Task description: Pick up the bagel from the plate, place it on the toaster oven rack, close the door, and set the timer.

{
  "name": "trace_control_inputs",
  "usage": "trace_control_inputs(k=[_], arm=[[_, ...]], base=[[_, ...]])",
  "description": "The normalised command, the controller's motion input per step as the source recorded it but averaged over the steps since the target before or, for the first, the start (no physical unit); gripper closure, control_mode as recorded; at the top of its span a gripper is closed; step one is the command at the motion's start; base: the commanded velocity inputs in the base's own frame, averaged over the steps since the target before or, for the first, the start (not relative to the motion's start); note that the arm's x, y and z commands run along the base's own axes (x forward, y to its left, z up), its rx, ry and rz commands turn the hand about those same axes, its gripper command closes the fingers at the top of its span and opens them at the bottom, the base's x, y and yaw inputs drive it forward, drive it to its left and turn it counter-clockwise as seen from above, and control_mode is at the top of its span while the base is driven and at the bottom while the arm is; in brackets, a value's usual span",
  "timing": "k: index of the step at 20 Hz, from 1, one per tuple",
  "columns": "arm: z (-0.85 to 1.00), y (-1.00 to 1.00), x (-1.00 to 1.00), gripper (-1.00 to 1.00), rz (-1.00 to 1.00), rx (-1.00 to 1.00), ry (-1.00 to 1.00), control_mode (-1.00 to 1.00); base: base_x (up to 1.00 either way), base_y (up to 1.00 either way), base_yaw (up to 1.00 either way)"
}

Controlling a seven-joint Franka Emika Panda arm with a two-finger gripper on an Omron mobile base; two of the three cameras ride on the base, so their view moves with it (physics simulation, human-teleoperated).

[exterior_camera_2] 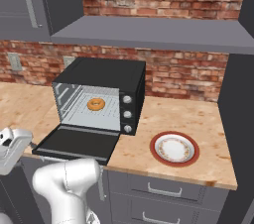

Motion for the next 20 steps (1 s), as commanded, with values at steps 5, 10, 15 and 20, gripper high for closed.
trace_control_inputs(k=[5,10,15,20], arm=[[-0.32,0.11,0.40,-1.00,0.02,-0.11,0.00,-1.00],[-0.20,0.16,0.30,-1.00,0.02,-0.11,0.00,-1.00],[-0.18,0.13,0.13,-1.00,0.01,-0.12,0.00,-1.00],[-0.03,0.06,0.21,-1.00,0.01,-0.11,-0.01,-1.00]], base=[[0.00,0.00,0.00],[0.00,0.00,0.00],[0.00,0.00,0.00],[0.00,0.00,0.00]])
